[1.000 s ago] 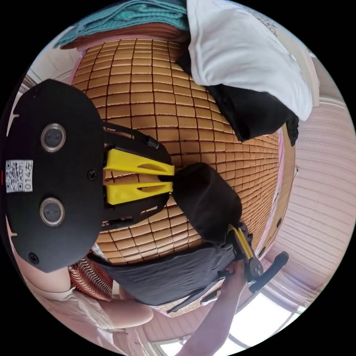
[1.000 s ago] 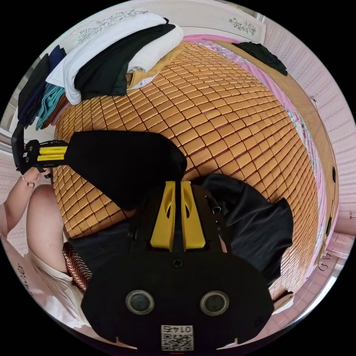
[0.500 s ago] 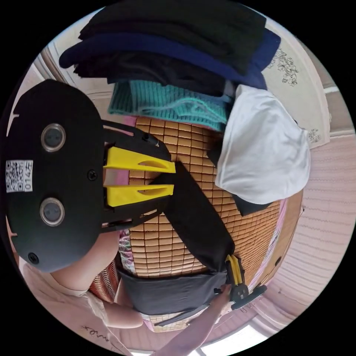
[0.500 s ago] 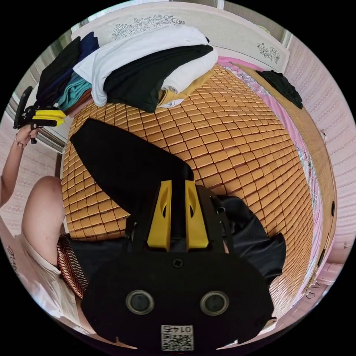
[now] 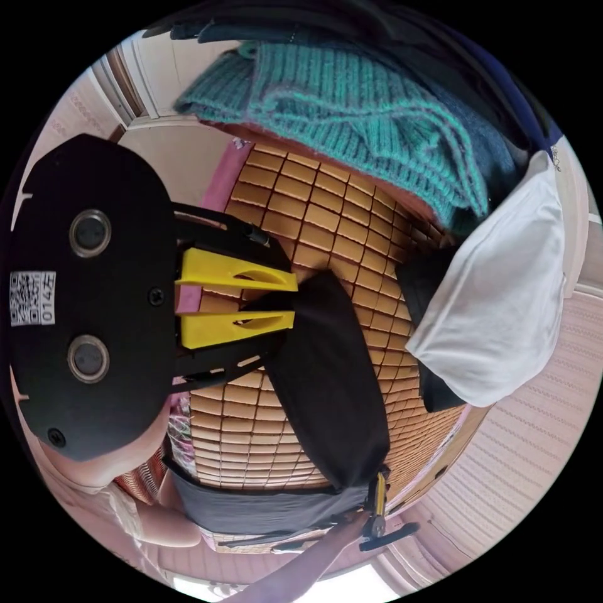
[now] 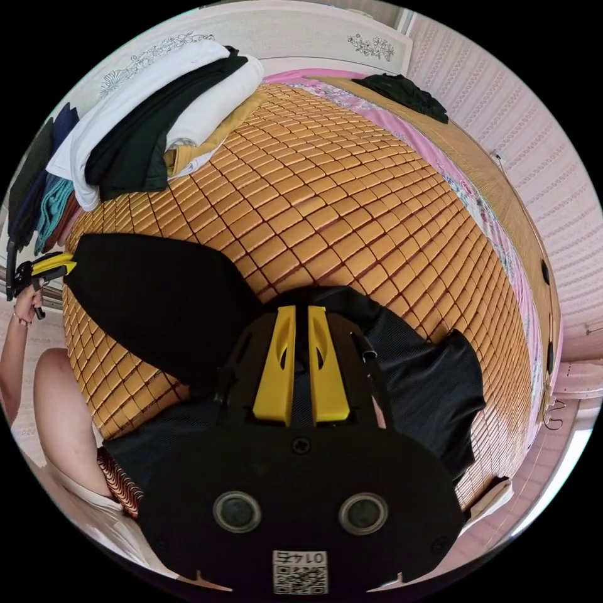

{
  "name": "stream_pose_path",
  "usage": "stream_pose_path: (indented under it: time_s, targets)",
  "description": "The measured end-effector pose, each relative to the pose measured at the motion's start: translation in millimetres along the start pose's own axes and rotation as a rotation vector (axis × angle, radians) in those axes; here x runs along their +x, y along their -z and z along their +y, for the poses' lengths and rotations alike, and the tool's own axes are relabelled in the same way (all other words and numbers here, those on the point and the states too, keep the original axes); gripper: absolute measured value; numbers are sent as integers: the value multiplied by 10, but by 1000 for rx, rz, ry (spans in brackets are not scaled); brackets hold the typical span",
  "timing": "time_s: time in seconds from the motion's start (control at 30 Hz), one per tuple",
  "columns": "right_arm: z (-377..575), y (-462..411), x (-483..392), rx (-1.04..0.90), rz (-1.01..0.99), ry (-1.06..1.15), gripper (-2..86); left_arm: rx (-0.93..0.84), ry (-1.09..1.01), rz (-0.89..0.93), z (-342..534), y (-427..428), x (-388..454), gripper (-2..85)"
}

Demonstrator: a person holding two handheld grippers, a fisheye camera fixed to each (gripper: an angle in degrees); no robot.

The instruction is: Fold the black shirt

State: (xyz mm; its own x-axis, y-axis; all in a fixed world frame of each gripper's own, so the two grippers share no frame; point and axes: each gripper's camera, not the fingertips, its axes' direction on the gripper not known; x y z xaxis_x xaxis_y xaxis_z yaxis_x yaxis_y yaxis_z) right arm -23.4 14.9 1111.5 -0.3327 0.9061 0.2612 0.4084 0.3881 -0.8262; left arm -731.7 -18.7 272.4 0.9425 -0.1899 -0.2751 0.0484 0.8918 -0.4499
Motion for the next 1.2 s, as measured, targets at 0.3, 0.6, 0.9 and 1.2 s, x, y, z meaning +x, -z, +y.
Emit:
stream_pose_path:
  time_s: [0.3, 0.6, 0.9, 1.2]
  targets:
    - [-99, 11, 358, 66, -160, -226, 2, -14, -37, -67, 150, 76, 90, 8]
    - [189, 204, 476, 206, -184, -217, 3, -4, -20, -58, 361, 172, 70, 15]
    - [342, -309, 171, -3, 9, -165, -4, 31, 33, -34, 590, 171, 20, 13]
    - [544, -186, 154, 73, -7, -198, -7, 55, 86, -45, 644, 313, 14, 48]
